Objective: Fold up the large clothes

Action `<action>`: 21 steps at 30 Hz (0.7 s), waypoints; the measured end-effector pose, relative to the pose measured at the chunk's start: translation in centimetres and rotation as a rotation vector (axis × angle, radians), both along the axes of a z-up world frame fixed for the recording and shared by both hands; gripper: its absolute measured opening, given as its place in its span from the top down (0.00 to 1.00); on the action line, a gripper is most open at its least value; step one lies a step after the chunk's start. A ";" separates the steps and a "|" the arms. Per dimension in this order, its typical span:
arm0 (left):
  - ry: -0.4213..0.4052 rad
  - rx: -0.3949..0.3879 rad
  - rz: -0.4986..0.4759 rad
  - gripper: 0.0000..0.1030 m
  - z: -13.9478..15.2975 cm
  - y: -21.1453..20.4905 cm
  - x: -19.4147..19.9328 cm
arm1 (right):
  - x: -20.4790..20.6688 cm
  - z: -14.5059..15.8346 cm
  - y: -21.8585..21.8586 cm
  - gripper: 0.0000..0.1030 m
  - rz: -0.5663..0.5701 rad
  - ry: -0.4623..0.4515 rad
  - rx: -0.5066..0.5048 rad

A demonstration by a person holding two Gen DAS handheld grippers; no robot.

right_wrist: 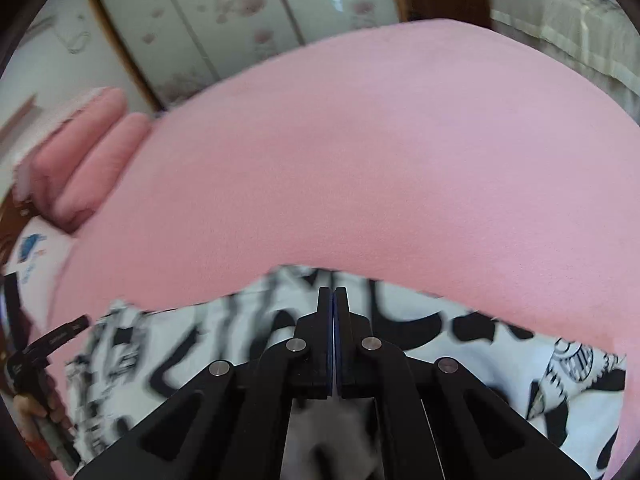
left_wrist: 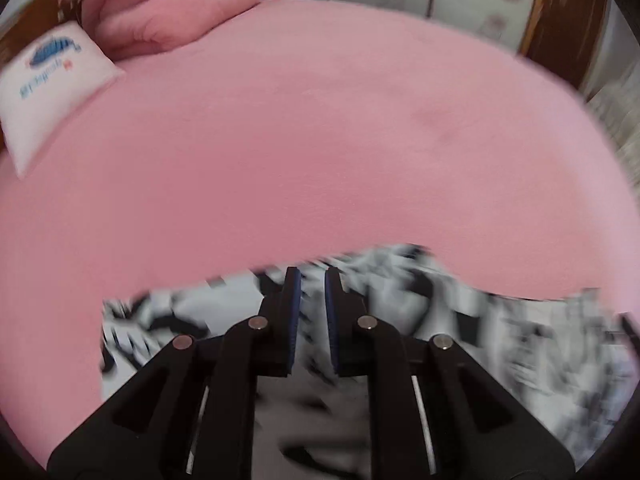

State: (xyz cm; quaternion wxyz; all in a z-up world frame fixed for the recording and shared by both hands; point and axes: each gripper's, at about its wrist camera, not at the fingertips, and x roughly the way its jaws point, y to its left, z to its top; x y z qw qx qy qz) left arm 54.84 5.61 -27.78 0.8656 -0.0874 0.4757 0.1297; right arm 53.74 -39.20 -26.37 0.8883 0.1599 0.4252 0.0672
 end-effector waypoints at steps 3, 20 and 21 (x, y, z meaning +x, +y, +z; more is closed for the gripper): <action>-0.019 -0.131 -0.103 0.89 2.0 -2.4 -3.3 | -2.0 0.6 3.6 0.98 0.158 0.005 0.139; 0.202 -0.166 -0.211 0.90 -4.0 -4.2 -11.5 | -8.3 -5.1 -0.1 1.00 0.031 0.213 0.048; 0.215 -0.129 -0.197 0.90 -4.0 -3.4 -12.4 | -9.0 -4.8 -1.5 1.00 -0.026 0.227 -0.005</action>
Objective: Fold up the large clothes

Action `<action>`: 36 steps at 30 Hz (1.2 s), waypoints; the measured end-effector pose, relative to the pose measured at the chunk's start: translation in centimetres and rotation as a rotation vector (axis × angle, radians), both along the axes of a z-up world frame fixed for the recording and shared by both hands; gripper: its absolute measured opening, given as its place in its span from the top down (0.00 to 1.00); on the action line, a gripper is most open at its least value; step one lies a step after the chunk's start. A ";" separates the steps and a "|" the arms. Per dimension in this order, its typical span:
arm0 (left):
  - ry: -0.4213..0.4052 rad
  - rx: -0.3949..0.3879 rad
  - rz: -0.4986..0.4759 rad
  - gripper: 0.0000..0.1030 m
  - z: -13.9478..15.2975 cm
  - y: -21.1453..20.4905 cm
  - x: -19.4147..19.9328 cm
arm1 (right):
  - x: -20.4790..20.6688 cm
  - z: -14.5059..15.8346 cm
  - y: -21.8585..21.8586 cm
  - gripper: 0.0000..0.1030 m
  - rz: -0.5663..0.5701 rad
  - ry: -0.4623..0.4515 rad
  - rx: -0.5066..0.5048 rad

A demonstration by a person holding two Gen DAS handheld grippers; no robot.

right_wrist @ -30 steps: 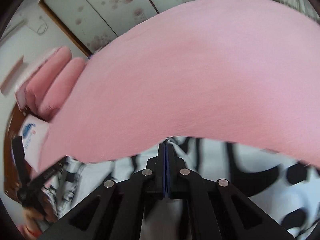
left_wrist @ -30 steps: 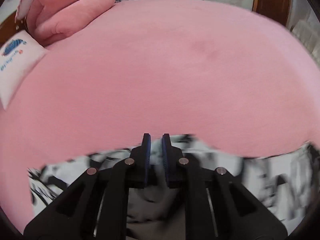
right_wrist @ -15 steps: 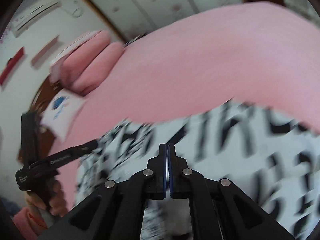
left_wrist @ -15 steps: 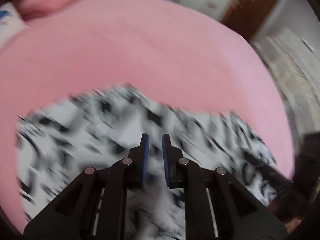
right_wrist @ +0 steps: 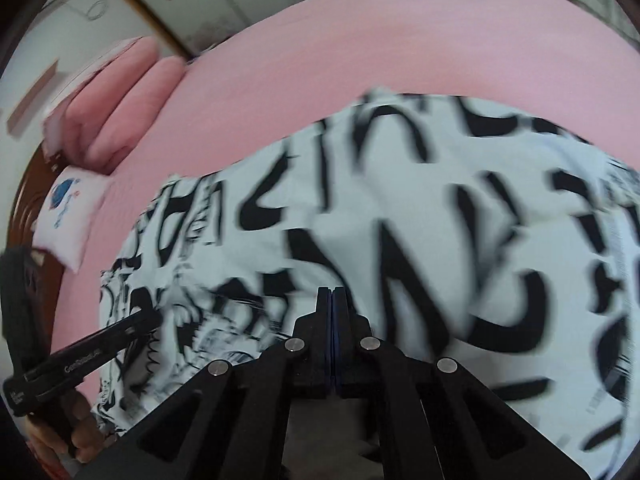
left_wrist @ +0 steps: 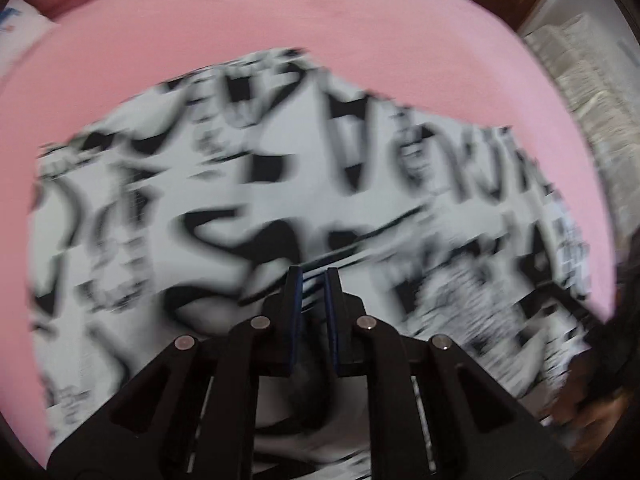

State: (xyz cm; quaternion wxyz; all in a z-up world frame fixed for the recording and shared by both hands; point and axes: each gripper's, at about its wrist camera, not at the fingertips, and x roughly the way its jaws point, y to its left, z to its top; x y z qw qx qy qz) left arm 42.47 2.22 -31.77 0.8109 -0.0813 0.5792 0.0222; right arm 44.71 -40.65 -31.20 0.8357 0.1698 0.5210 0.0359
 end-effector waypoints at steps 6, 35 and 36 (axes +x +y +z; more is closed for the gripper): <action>0.006 -0.008 0.063 0.90 1.3 3.9 -5.3 | -5.5 2.6 -5.5 0.99 -0.100 -0.014 0.048; 0.036 -0.055 0.198 0.89 2.8 7.3 -17.2 | -15.2 6.9 3.9 0.96 -0.058 -0.040 0.047; 0.030 -0.052 0.215 0.89 3.2 7.3 -18.6 | -16.5 7.2 3.5 0.96 -0.062 -0.040 0.048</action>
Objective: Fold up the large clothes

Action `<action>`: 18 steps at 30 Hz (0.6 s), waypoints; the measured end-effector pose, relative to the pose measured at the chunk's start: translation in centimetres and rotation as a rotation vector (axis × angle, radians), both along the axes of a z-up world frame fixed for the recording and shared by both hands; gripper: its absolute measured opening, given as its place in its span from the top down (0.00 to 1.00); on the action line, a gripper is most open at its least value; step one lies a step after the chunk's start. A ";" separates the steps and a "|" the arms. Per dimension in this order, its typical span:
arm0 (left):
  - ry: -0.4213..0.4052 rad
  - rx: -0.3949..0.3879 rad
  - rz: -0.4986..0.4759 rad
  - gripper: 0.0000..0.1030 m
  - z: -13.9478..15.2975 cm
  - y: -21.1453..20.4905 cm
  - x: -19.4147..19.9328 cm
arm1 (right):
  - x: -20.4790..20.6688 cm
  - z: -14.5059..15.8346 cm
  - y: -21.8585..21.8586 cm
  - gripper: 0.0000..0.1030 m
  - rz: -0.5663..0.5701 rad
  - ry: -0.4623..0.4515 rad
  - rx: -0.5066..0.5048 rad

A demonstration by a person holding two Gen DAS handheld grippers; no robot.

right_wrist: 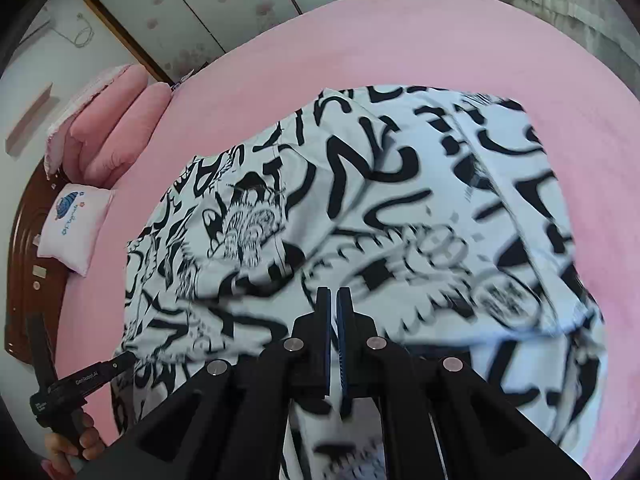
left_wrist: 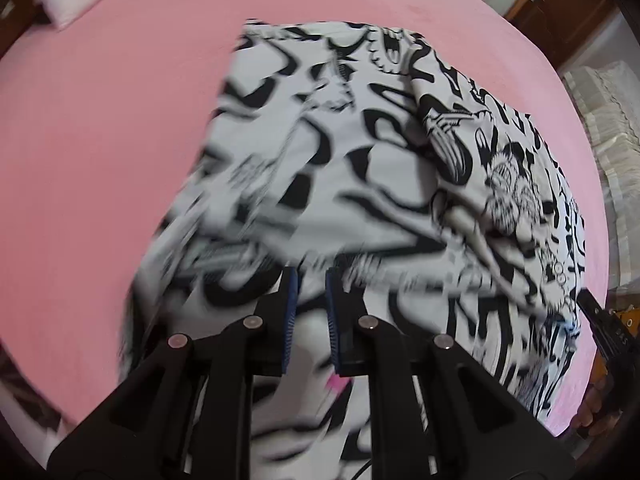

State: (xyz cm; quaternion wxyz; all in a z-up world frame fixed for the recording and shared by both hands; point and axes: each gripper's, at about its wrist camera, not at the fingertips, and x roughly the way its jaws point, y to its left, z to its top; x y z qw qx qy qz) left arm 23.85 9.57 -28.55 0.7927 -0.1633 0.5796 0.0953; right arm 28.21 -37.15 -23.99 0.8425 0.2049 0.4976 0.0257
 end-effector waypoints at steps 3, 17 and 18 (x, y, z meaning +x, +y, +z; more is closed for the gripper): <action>-0.028 -0.005 0.039 0.89 1.9 -0.3 -4.2 | -4.1 1.1 -1.2 0.92 -0.014 0.002 0.006; -0.122 0.062 -0.021 0.89 10.3 -4.8 -20.5 | -21.7 3.4 -4.7 0.74 -0.021 -0.003 0.051; -0.122 0.062 -0.027 0.89 10.4 -5.0 -21.4 | -22.8 3.2 -4.8 0.74 -0.029 0.004 0.066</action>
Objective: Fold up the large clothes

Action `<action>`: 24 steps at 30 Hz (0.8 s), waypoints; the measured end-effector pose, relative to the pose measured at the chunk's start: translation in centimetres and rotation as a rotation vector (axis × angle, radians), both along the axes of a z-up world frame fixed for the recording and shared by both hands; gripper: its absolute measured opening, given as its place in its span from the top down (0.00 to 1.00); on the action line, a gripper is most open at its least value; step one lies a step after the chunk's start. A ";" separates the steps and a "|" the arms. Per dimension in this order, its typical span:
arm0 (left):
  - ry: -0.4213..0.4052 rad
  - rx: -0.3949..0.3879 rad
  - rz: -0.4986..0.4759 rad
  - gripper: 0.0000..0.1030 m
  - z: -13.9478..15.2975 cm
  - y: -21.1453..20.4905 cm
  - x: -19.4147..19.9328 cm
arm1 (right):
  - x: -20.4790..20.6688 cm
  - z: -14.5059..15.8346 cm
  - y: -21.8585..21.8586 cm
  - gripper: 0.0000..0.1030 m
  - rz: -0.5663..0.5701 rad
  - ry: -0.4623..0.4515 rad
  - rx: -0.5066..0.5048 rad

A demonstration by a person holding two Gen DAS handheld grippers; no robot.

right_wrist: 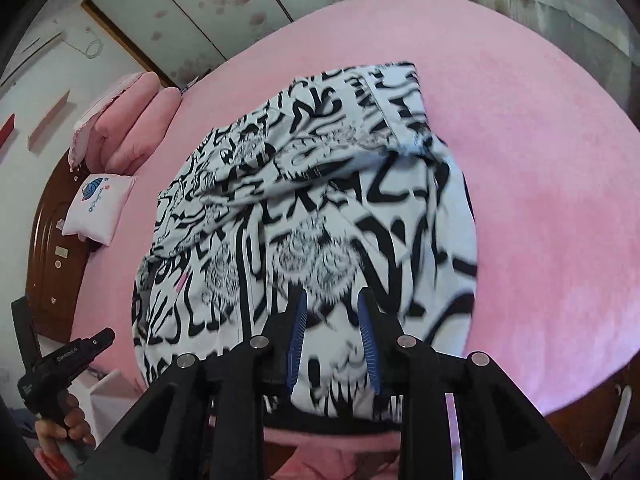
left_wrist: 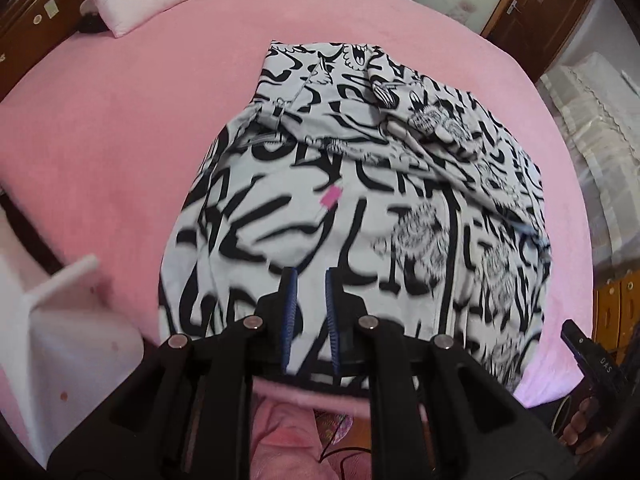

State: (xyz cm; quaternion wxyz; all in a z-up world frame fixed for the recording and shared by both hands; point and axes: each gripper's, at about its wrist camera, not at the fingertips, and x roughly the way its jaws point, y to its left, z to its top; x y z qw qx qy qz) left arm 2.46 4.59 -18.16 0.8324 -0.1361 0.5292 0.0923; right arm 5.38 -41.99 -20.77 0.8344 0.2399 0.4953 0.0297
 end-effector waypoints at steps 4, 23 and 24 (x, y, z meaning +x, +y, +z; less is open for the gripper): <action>0.057 -0.001 -0.022 0.89 -0.7 -0.2 -2.3 | -2.7 -0.9 -0.5 0.64 -0.024 0.041 0.013; 0.222 -0.097 0.227 0.43 -7.2 8.5 -5.6 | -3.0 -12.6 -4.1 0.45 -0.389 0.413 0.277; 0.228 -0.110 0.237 0.43 -7.6 9.2 -5.6 | -2.9 -12.7 -4.1 0.45 -0.404 0.421 0.276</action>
